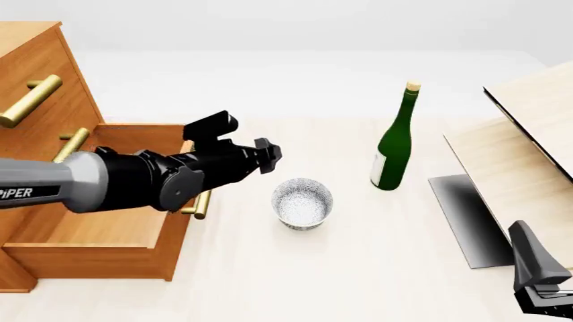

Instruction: Put the bowl in the bottom drawer of the cabinet and close it.

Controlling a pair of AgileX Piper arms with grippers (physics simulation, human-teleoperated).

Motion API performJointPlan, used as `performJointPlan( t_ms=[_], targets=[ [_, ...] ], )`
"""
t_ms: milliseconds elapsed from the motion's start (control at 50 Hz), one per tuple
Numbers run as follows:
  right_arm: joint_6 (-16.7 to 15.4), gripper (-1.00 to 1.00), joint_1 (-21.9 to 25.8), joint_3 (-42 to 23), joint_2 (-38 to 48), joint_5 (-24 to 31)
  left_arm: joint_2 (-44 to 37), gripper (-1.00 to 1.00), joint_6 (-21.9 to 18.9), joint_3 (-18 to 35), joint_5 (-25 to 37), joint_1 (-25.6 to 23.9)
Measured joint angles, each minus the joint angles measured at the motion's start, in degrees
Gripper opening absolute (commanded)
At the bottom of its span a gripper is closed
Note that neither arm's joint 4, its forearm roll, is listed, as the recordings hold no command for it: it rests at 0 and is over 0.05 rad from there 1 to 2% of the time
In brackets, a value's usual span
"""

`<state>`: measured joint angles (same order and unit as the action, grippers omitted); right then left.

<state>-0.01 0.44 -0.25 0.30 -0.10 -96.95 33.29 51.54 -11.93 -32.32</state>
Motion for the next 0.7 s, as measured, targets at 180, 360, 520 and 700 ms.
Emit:
performJointPlan(
  t_ms=[180, 360, 520, 700],
  targets=[
    [0.0, 1.0, 0.0, 0.0, 0.0, 0.0, -1.75, 1.0, 1.07, 0.36, -0.52, -0.48],
    [0.0, 1.0, 0.0, 0.0, 0.0, 0.0, -3.56, 1.0, 2.83, 0.21, -1.58, -0.83],
    [0.0, 1.0, 0.0, 0.0, 0.0, 0.0, -4.97, 1.0, 4.48, -0.14, -2.71, -1.26],
    [0.0, 1.0, 0.0, 0.0, 0.0, 0.0, -6.34, 1.0, 6.18, -0.46, -4.01, -1.72]
  ],
)
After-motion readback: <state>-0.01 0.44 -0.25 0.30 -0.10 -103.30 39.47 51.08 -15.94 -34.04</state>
